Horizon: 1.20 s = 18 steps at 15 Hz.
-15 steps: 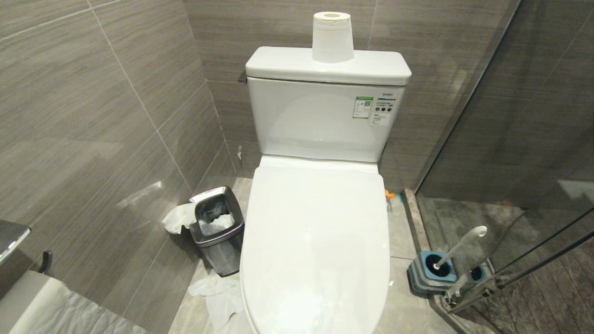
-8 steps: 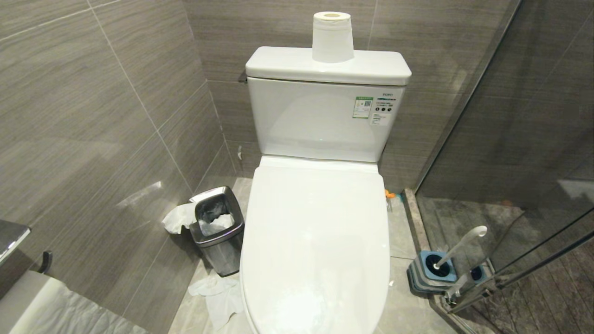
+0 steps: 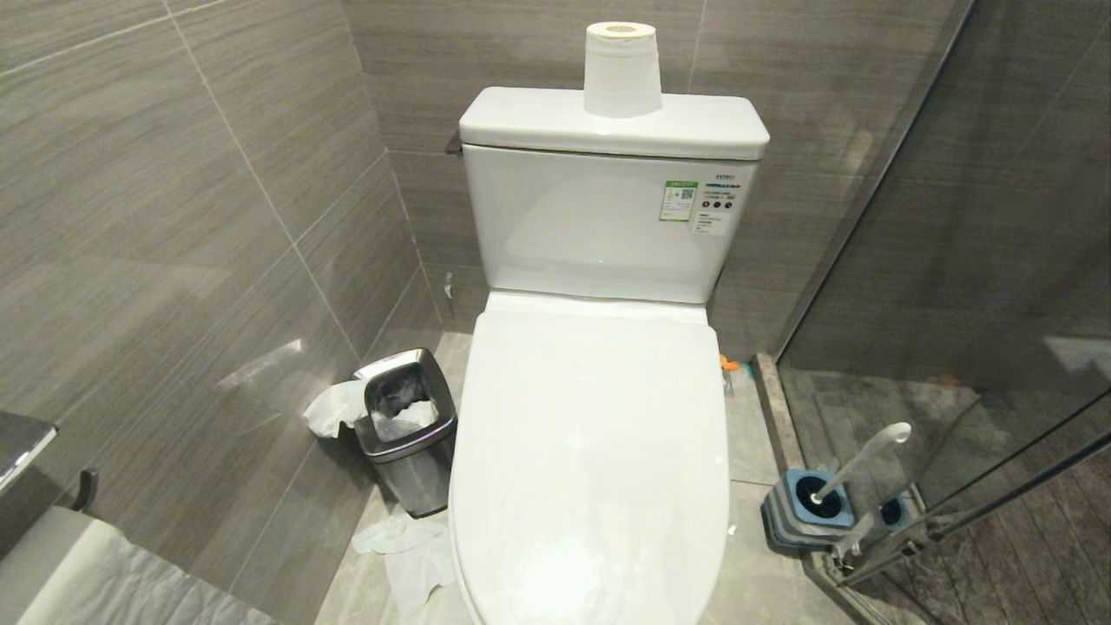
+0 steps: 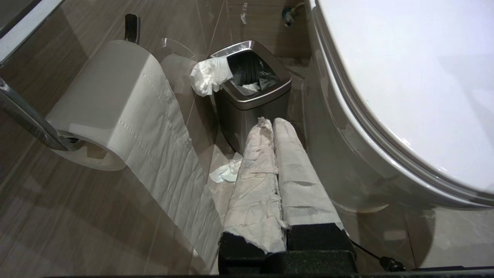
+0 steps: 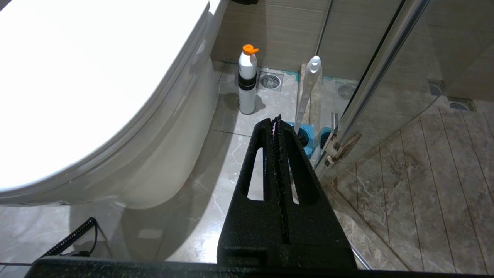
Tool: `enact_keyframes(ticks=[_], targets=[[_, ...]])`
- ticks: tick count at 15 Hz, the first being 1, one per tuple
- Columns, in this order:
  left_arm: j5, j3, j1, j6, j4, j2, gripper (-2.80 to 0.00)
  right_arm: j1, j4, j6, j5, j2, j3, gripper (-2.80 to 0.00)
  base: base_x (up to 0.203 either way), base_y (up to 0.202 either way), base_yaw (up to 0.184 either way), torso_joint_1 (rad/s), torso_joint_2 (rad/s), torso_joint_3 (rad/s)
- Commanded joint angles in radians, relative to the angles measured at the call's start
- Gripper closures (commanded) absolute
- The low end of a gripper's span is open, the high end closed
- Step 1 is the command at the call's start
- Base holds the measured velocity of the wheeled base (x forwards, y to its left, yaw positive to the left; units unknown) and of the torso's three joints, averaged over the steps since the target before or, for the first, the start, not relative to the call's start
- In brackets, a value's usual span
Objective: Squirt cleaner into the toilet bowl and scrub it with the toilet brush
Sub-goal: Use the left hand to lift the toilet lid slightly
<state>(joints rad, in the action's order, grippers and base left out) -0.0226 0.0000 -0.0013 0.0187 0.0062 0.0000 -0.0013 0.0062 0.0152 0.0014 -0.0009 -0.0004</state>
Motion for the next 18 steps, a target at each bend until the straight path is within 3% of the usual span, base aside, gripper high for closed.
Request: enact_keyframes(ticks=[1,18], targets=[[0.0,0.002,0.0,0.0,0.0,0.001,0.0,0.0,0.0,0.0,0.0,0.001,0.0,0.0,0.0,0.0,0.0,0.0,0.0,0.0],[0.015,0.0,0.0,-0.002,0.0,0.0,0.0,0.0,0.0,0.0,0.0,0.001,0.0,0.0,0.0,0.0,0.0,0.0,0.0,0.0]])
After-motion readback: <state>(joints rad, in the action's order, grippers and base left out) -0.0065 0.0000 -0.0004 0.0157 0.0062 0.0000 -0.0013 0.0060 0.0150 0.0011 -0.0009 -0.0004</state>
